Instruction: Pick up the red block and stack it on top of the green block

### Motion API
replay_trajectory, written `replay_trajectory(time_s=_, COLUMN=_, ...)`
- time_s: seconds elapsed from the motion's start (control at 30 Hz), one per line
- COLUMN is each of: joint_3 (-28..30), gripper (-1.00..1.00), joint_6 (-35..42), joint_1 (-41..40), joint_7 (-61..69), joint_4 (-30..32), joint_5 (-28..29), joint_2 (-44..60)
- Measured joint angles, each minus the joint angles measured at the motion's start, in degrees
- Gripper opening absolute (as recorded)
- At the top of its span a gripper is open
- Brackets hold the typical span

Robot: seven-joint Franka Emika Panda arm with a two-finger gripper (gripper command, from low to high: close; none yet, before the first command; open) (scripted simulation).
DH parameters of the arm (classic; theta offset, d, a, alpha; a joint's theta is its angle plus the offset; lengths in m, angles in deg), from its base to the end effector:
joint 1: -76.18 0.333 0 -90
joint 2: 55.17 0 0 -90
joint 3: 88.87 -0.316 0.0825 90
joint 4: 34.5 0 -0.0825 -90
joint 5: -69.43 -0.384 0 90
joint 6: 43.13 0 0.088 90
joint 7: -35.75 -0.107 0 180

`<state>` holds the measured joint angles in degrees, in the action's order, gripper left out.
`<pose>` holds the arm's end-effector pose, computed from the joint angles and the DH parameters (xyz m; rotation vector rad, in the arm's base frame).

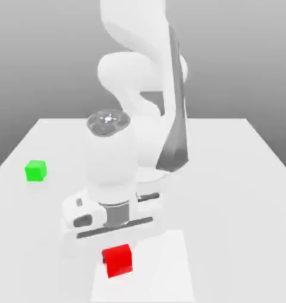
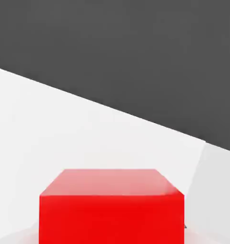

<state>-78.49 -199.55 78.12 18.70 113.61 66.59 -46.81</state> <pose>0.4392 -0.0695 0.2086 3.0424 -0.7581 0.0040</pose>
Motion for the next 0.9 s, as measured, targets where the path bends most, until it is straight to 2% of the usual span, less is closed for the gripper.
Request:
replay_trajectory(time_s=0.13, joint_3=7.08, gripper=-1.0, joint_6=2.43, joint_1=-9.16, joint_7=-5.71, joint_4=2.54, joint_5=5.76, joint_2=-5.84)
replay_trajectory(time_s=0.3, joint_3=12.6, gripper=-1.0, joint_6=4.38, joint_1=-22.78, joint_7=-12.74, joint_4=6.07, joint_5=12.5, joint_2=-12.22)
replay_trajectory(time_s=0.63, joint_3=25.47, gripper=-1.0, joint_6=5.5, joint_1=-45.07, joint_7=-23.81, joint_4=14.01, joint_5=21.51, joint_2=-21.67)
replay_trajectory(time_s=0.73, joint_3=28.96, gripper=-1.0, joint_6=4.6, joint_1=-50.25, joint_7=-25.41, joint_4=16.2, joint_5=21.99, joint_2=-22.58)
replay_trajectory(time_s=0.9, joint_3=32.21, gripper=-1.0, joint_6=1.15, joint_1=-46.7, joint_7=-20.7, joint_4=16.85, joint_5=14.75, joint_2=-18.31)
